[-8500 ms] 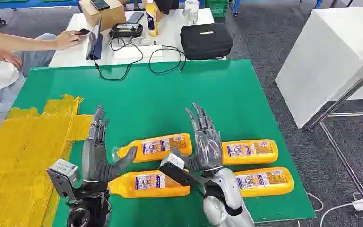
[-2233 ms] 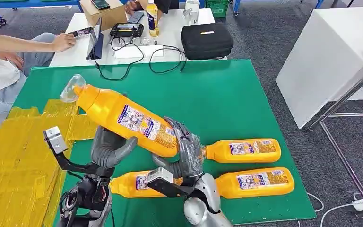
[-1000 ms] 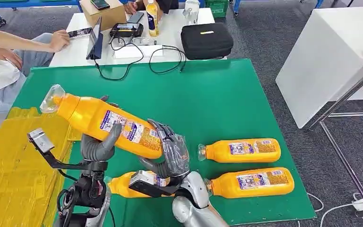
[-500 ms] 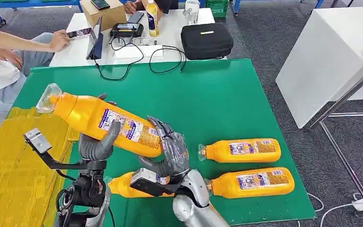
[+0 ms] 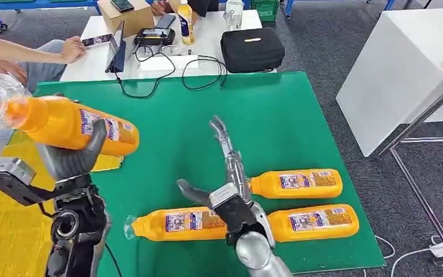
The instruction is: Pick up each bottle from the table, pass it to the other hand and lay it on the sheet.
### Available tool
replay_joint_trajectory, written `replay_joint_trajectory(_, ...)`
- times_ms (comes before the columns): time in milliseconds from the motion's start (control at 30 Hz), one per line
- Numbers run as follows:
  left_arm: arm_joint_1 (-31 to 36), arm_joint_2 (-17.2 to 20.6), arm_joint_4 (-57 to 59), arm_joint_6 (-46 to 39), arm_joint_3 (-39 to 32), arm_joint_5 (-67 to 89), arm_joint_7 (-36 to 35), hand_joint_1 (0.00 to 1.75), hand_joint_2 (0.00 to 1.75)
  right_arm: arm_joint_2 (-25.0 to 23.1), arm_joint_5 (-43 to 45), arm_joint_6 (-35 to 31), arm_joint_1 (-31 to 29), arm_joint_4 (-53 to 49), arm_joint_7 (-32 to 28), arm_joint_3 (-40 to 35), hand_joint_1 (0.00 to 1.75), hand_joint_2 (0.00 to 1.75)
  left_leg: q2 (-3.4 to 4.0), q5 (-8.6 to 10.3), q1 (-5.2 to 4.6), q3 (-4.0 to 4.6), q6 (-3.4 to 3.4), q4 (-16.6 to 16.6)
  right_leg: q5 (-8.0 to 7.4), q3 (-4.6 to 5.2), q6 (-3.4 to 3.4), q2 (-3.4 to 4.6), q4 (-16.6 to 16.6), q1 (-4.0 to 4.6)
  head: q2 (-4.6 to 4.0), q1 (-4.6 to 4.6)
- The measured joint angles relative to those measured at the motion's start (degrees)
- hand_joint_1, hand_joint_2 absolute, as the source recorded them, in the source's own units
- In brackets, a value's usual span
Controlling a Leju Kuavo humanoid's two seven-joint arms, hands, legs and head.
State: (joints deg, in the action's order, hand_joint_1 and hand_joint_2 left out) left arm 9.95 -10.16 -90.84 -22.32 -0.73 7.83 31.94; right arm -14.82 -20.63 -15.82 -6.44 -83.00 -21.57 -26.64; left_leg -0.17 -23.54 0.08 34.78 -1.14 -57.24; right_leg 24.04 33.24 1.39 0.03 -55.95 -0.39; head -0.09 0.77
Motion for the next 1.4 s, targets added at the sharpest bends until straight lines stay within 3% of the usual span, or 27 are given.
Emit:
replay_joint_trajectory(200,0.32,1.35,-0.87,-2.6,-4.48,4.5,1.51,1.75,1.75,1.53,2.88,2.84,0.84,-4.39,0.98,3.91,0.0,1.75,0.0,0.0,0.0,0.01,0.0,0.0,0.0,0.0,0.0,0.0,0.0,-0.01,0.0,0.0)
replay_joint_trajectory(333,1.79,3.15,0.64,-10.98,-5.4,24.13,0.87,1.75,1.75,2.27,3.62,3.03,1.18,-5.83,0.83,5.79,0.0,1.75,-0.04,0.01,-0.01,0.0,-0.01,-0.01,0.0,-0.01,0.0,-0.07,0.01,-0.02,0.0,-0.02)
replay_joint_trajectory(467,5.43,7.9,10.34,-15.4,-5.79,52.87,-8.51,1.75,1.75,3.43,4.98,4.08,1.43,-7.55,-0.09,8.23,0.0,1.75,-0.01,0.03,-0.01,-0.08,0.01,0.0,-0.01,-0.06,-0.01,-0.05,0.01,-0.01,0.0,0.0)
replay_joint_trajectory(733,12.95,19.08,38.77,-17.15,-4.39,79.46,-21.65,1.75,1.75,5.38,6.05,5.0,1.29,-9.37,-1.01,10.77,0.0,1.75,0.39,0.1,0.07,-0.13,0.12,0.01,-0.14,0.04,-0.2,0.22,-0.03,0.14,0.0,0.0)
replay_joint_trajectory(1000,16.98,24.06,55.46,-17.37,0.29,81.94,-25.55,1.75,1.75,6.36,7.97,5.55,0.19,-9.13,-1.4,11.36,0.0,1.75,0.33,0.1,0.07,-0.01,0.12,0.01,-0.14,0.09,-0.2,0.21,-0.02,0.14,0.0,-0.02)
replay_joint_trajectory(1233,19.08,25.46,64.44,-17.26,2.36,80.78,-26.95,1.75,1.75,6.82,8.8,5.76,-0.59,-8.21,-1.42,11.43,0.0,1.75,0.3,0.1,0.06,0.02,0.12,0.0,-0.14,0.1,-0.2,0.19,-0.02,0.13,0.0,-0.02)
replay_joint_trajectory(1400,19.22,25.44,66.99,-17.57,2.41,78.2,-24.31,1.75,1.75,7.06,8.8,5.76,-0.58,-7.86,-1.42,11.43,0.0,1.75,0.28,0.1,0.07,0.04,0.12,0.0,-0.14,0.12,-0.2,0.18,-0.02,0.14,0.0,-0.02)
